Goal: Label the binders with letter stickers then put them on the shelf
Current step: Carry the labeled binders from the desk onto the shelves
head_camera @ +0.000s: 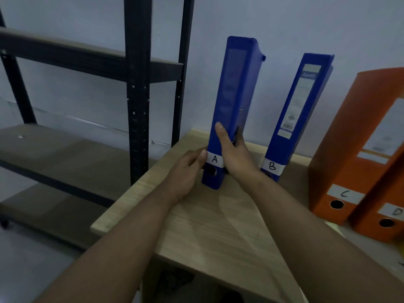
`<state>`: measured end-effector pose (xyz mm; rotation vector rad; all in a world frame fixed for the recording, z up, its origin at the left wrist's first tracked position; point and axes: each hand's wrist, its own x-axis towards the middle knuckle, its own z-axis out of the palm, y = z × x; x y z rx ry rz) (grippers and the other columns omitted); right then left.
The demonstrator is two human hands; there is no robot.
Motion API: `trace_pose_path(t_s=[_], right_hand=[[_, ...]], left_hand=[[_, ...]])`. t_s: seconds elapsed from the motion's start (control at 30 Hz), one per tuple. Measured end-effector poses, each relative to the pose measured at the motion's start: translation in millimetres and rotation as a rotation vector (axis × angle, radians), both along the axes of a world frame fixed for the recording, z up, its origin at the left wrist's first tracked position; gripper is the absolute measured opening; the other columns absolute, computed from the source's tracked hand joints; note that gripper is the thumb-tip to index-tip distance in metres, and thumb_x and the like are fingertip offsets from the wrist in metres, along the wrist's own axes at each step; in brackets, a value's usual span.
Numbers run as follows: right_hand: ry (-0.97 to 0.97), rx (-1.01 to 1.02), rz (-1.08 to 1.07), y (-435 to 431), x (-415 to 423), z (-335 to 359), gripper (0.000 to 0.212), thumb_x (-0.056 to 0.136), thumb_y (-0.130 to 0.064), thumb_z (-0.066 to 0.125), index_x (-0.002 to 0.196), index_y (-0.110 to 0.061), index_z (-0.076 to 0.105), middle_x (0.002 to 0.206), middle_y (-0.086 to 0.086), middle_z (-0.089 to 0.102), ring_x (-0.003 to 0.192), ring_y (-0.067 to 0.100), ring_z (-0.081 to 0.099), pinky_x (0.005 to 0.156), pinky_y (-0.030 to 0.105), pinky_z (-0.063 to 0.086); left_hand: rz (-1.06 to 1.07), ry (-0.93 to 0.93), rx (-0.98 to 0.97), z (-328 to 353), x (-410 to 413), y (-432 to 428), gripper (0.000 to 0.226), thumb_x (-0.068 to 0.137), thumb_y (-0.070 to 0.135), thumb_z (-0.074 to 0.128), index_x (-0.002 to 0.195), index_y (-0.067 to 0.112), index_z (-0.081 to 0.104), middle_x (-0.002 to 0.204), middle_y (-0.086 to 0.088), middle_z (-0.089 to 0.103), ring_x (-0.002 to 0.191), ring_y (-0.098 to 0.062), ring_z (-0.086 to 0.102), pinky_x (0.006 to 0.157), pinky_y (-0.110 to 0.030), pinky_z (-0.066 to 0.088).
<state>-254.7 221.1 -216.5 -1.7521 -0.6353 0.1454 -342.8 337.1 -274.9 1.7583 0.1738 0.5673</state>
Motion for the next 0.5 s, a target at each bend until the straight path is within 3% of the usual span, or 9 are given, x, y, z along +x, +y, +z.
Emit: trace_pose_path(t_s=[0.07, 0.17, 0.23, 0.3, 0.37, 0.43, 0.5], right_hand=[[0.002, 0.023, 0.038, -2.6, -7.6, 0.8, 0.072, 0.096, -0.080, 0.051, 0.156, -0.046, 0.032, 0.137, -0.005, 0.063, 0.120, 0.018, 0.065, 0.102, 0.046, 0.058], [-0.014, 0.056, 0.051, -9.9, -22.2, 4.7, 0.061, 0.104, -0.070, 0.047, 0.157, -0.045, 0.031, 0.140, -0.005, 0.061, 0.117, 0.010, 0.064, 0.087, 0.029, 0.055], [-0.005, 0.082, 0.041, -17.8, -32.8, 8.0, 0.061, 0.104, -0.068, 0.046, 0.159, -0.044, 0.032, 0.137, -0.004, 0.065, 0.116, 0.013, 0.068, 0.092, 0.036, 0.059], [0.045, 0.112, 0.039, -25.0, -42.9, 14.3, 0.064, 0.104, -0.069, 0.044, 0.161, -0.043, 0.033, 0.133, -0.004, 0.068, 0.112, 0.013, 0.071, 0.096, 0.041, 0.061], [0.107, 0.162, 0.044, -31.6, -52.7, 24.2, 0.061, 0.105, -0.066, 0.042, 0.160, -0.040, 0.037, 0.122, -0.006, 0.072, 0.093, 0.007, 0.076, 0.077, 0.031, 0.064], [0.148, 0.197, 0.039, -34.9, -60.1, 34.0, 0.058, 0.107, -0.064, 0.041, 0.159, -0.038, 0.038, 0.114, -0.007, 0.072, 0.086, 0.007, 0.075, 0.064, 0.026, 0.060], [0.148, 0.218, 0.056, -42.3, -71.3, 48.8, 0.058, 0.108, -0.062, 0.040, 0.161, -0.041, 0.035, 0.118, -0.008, 0.071, 0.095, 0.013, 0.075, 0.071, 0.034, 0.062]], left_hand=[[-0.031, 0.004, 0.021, 2.9, -3.4, -3.5, 0.026, 0.110, 0.051, 0.041, 0.132, 0.057, 0.055, 0.136, 0.016, 0.062, 0.114, 0.010, 0.061, 0.084, -0.008, 0.048], [-0.076, -0.020, 0.057, 4.9, -8.3, -9.6, 0.034, 0.113, 0.044, 0.037, 0.136, 0.038, 0.062, 0.131, 0.006, 0.068, 0.109, 0.007, 0.066, 0.081, -0.005, 0.049], [-0.093, -0.004, 0.054, 6.8, -15.1, -15.8, 0.042, 0.112, 0.048, 0.036, 0.140, 0.030, 0.063, 0.133, 0.003, 0.068, 0.116, 0.001, 0.065, 0.088, -0.009, 0.050], [-0.104, 0.009, 0.010, 7.1, -22.5, -23.6, 0.047, 0.111, 0.053, 0.035, 0.142, 0.030, 0.061, 0.132, 0.006, 0.070, 0.122, -0.008, 0.066, 0.100, -0.025, 0.052], [-0.085, -0.002, -0.059, 12.1, -32.7, -34.6, 0.049, 0.111, 0.056, 0.033, 0.144, 0.031, 0.060, 0.128, 0.006, 0.073, 0.121, -0.011, 0.068, 0.102, -0.034, 0.053], [-0.047, -0.047, -0.114, 18.1, -41.7, -44.2, 0.052, 0.110, 0.057, 0.032, 0.151, 0.034, 0.054, 0.129, 0.008, 0.073, 0.121, -0.011, 0.069, 0.101, -0.034, 0.054], [-0.019, -0.102, -0.123, 33.8, -55.1, -55.8, 0.051, 0.109, 0.056, 0.034, 0.152, 0.038, 0.052, 0.127, 0.012, 0.075, 0.119, -0.009, 0.070, 0.096, -0.029, 0.055]])
